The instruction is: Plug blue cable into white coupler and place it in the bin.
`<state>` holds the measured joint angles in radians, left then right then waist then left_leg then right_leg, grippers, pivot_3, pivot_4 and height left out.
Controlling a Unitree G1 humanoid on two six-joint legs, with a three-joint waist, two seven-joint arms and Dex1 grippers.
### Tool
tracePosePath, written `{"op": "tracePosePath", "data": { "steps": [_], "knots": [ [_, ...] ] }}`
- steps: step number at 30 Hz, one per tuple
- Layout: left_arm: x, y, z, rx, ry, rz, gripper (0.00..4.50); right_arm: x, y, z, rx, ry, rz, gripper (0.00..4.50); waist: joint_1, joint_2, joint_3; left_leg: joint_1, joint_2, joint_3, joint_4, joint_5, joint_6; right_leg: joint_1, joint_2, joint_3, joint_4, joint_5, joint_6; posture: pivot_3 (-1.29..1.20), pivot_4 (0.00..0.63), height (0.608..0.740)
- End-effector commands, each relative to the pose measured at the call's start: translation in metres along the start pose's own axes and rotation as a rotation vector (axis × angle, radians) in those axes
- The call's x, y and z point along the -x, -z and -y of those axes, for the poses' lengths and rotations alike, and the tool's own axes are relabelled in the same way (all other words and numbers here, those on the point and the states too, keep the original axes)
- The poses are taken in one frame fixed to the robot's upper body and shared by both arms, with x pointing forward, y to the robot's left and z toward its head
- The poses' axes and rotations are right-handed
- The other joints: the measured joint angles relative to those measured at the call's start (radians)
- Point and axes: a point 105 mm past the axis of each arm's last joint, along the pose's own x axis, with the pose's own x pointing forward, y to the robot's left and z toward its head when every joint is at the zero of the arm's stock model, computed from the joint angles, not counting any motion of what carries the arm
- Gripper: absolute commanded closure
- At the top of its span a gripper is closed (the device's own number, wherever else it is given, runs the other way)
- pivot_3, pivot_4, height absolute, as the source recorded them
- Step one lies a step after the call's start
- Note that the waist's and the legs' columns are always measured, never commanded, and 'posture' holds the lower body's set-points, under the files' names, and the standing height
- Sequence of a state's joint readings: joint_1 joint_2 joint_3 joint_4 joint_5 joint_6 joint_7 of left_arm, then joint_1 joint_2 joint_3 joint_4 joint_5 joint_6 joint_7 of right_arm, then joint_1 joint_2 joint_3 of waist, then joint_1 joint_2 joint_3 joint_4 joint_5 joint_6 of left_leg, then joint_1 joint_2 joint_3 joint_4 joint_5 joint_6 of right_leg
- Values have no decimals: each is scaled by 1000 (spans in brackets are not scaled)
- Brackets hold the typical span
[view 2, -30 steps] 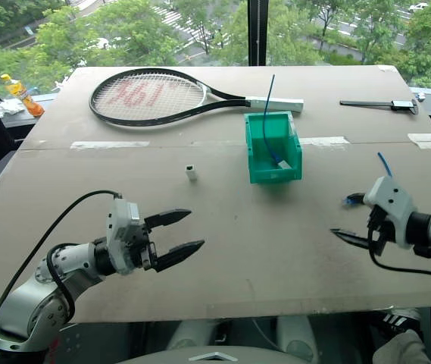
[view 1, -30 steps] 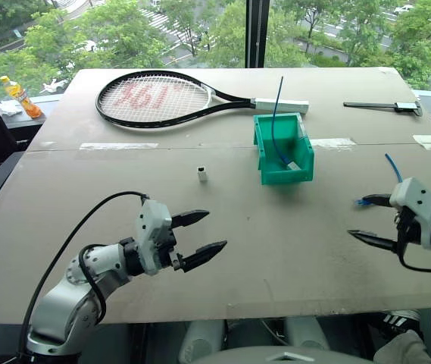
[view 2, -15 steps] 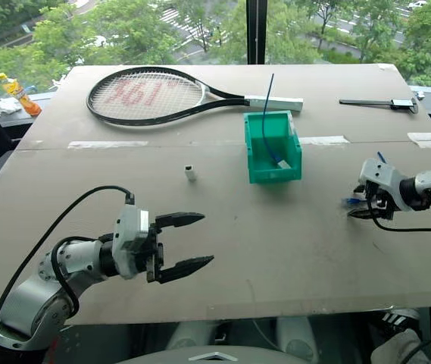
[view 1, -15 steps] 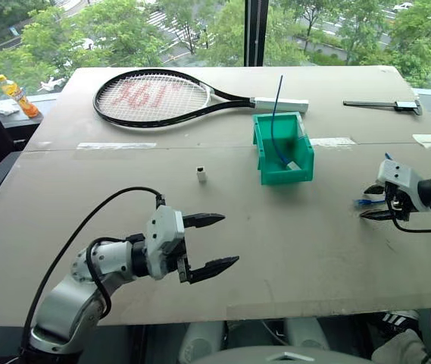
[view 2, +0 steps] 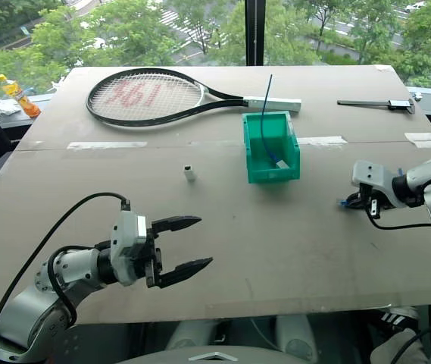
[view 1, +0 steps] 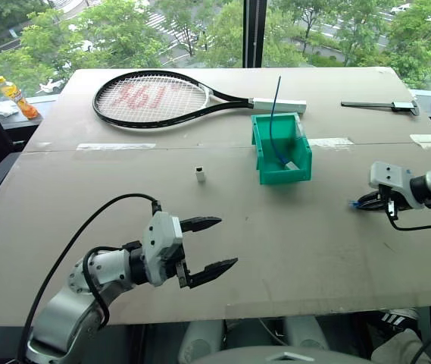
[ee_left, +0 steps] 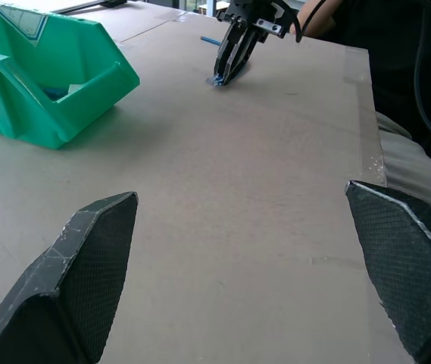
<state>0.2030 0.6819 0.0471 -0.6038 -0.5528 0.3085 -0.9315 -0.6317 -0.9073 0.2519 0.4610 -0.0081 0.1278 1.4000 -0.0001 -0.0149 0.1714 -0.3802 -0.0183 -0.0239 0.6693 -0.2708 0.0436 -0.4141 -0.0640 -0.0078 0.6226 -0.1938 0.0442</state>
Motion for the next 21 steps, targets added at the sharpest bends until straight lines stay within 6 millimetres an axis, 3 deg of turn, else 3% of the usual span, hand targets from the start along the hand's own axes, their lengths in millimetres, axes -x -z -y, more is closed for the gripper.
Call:
{"op": "tracePosePath", "data": {
  "steps": [1, 3, 8, 11, 15, 18, 21],
  "knots": [
    [10, 6, -7, -29, -55, -20, 0, -40, -76, -30, 173, -92, 110, 4432, -14, 0, 0, 0, 1, 0, 0, 0, 0, -1, -1, 0, 0, 0, 0, 0, 150, 740],
    [13, 11, -7, -29, -63, -35, 0, -64, -105, -45, 224, -130, 134, 4432, -20, 0, 0, 0, 4, 0, -1, 0, 0, -3, 1, 1, 2, 0, -1, 0, 150, 740],
    [17, 16, -9, -46, -82, -60, 0, -89, -124, -57, 263, -178, 106, 4432, 8, 2, 1, -3, 1, -4, 0, 1, -2, -4, 3, -4, 2, 0, -2, 0, 150, 740],
    [18, 16, -11, -52, -94, -76, 0, -98, -123, -54, 275, -184, 88, 3545, 10, 0, 0, -3, -2, -2, 0, 1, -1, -3, -1, -2, 1, 0, -2, 0, 150, 740],
    [12, 13, -16, -71, -103, -93, 0, -92, -123, -47, 250, -166, 115, 1610, 12, 0, 0, -3, -2, -3, 0, 1, -2, -3, 0, -3, 1, 0, -2, 0, 150, 740],
    [4, 16, -21, -81, -88, -137, 0, -75, -132, -46, 221, -141, 230, 177, 14, 0, 0, -3, -2, -5, 0, 1, -2, -3, 0, -4, 1, 0, -2, 0, 150, 740],
    [-5, 13, -24, -91, -23, -155, 0, -49, -140, -55, 166, -146, 437, 75, 16, 1, 1, -5, -3, -5, 0, 1, -2, -4, 0, -4, 1, 0, -2, 0, 150, 740]
  ]
}}
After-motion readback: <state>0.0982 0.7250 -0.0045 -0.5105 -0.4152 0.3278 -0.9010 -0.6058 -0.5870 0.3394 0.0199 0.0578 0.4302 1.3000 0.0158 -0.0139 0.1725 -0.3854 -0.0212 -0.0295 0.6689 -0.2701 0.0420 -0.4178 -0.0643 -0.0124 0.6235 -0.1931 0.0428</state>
